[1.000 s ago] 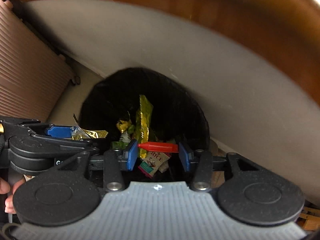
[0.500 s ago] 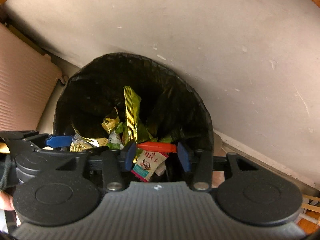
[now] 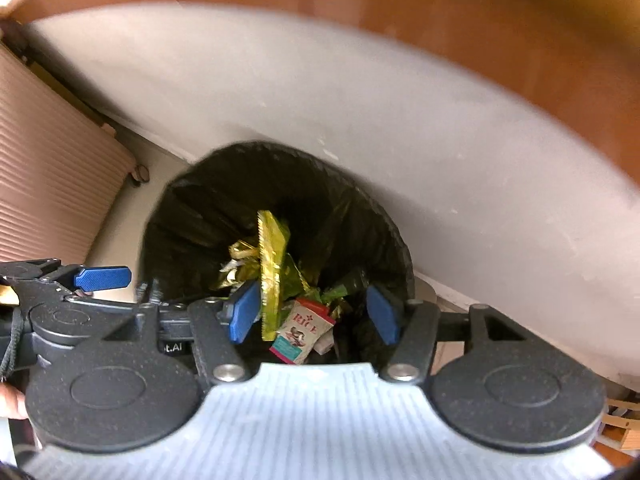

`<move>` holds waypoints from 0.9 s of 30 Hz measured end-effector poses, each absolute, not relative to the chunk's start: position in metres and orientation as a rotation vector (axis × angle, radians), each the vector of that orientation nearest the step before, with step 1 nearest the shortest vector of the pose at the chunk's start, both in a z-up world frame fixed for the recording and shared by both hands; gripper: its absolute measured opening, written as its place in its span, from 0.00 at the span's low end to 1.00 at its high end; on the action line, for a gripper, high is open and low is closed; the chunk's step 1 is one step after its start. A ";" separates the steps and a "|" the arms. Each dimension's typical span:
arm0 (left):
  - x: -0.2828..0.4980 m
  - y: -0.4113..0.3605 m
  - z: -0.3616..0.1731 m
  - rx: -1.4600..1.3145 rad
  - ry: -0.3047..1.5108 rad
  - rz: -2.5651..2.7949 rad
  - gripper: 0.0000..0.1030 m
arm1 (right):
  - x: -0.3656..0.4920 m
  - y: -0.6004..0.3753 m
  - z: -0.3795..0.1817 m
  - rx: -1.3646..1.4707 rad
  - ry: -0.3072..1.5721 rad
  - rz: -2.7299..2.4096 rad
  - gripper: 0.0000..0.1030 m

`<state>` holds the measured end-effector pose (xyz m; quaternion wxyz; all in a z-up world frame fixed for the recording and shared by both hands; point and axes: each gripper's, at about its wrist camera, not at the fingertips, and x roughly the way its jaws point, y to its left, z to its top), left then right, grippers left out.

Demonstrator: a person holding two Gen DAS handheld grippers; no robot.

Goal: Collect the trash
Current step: 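Open both grippers to drop the items into the bin, then raise both grippers back up over the bed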

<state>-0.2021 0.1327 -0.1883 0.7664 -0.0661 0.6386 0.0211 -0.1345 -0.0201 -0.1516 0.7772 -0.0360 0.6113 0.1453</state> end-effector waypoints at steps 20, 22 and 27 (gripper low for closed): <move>-0.170 0.134 0.063 -0.121 0.830 -0.003 0.94 | -0.139 -0.076 0.087 0.032 0.757 0.155 0.80; -0.155 0.126 0.079 -0.103 0.794 -0.018 0.94 | -0.127 -0.088 0.103 0.045 0.711 0.114 0.80; -0.110 0.106 0.111 -0.093 0.755 -0.046 0.95 | -0.097 -0.114 0.126 0.051 0.637 0.035 0.82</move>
